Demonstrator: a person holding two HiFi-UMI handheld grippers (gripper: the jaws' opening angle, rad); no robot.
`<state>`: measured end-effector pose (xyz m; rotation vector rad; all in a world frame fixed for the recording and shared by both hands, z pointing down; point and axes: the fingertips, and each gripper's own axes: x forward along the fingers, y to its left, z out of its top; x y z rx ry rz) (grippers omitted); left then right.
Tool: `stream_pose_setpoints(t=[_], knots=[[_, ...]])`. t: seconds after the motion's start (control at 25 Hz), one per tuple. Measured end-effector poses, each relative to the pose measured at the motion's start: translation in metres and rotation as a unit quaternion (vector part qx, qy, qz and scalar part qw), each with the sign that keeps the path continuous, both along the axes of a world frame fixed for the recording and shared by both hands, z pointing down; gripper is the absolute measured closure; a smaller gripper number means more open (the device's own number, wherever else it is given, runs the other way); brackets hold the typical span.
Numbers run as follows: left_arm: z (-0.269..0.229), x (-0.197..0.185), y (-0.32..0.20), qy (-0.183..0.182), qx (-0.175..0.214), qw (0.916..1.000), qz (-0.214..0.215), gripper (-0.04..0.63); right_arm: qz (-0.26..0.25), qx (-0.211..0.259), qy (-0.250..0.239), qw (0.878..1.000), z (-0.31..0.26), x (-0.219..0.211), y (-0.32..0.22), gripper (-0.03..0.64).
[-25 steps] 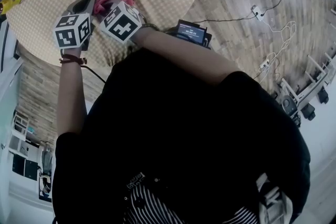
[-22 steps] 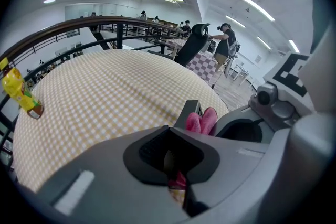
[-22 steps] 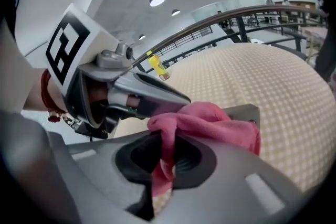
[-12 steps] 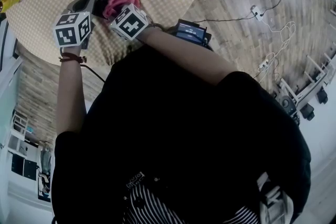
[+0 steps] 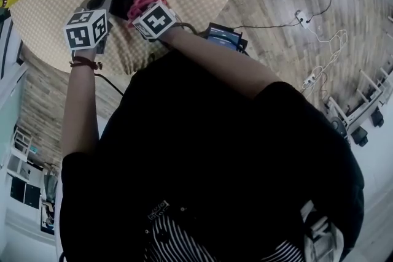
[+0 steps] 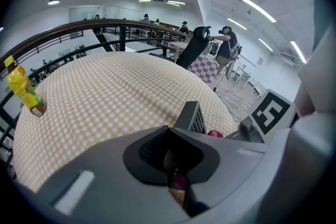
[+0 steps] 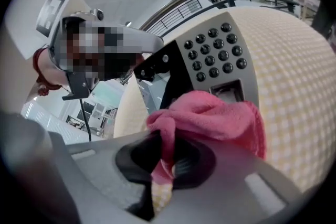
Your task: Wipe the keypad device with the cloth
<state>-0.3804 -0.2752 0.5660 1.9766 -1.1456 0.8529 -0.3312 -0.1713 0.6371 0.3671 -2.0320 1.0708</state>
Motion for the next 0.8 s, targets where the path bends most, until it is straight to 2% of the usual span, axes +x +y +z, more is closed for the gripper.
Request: stream_pose_setpoints(t=[0.08,0.16,0.36,0.56,0.68,0.8], knots=[[0.000,0.001,-0.002,0.010,-0.011,0.9999,0.005,0.594,-0.014,0.027,-0.025,0.999,-0.018,-0.006,-0.004,0.584],[-0.007,-0.001,-0.007,0.023,-0.004,0.9997,-0.009,0.594,-0.027,0.069,-0.040,0.996,-0.038,-0.012,-0.009,0.584],[-0.052,-0.016,0.004,0.042,0.070,0.9947,-0.063,0.594,-0.004,0.105,-0.079,0.991,-0.101,-0.016,-0.014,0.586],[-0.102,-0.011,0.052,0.049,0.142,0.9844,-0.092,0.594,-0.002,0.160,-0.106,0.981,-0.167,-0.008,-0.013,0.586],[-0.117,0.000,0.075,0.048,0.172,0.9780,-0.108,0.595,0.001,0.175,-0.116,0.978,-0.186,0.004,-0.006,0.586],[-0.117,0.011,0.077,0.070,0.187,0.9714,-0.129,0.595,0.007,0.174,-0.111,0.979,-0.183,0.012,-0.006,0.586]])
